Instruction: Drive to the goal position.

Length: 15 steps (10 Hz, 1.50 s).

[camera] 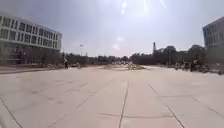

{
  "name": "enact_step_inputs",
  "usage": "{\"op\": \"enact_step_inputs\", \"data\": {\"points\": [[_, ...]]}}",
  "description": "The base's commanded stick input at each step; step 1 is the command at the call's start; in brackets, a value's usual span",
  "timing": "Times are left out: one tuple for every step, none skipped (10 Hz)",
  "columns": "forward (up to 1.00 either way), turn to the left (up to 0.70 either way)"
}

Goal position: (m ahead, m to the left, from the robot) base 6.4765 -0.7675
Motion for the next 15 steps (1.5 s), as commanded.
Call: {"op": "enact_step_inputs", "data": {"points": [[0.70, 0.00], [0.70, 0.00], [0.70, 0.00], [0.70, 0.00], [0.70, 0.00], [0.70, 0.00], [0.70, 0.00], [0.70, 0.00], [0.70, 0.00], [0.70, 0.00], [0.70, 0.00], [0.70, 0.00], [0.70, 0.00], [0.70, 0.00], [0.70, 0.00]]}}
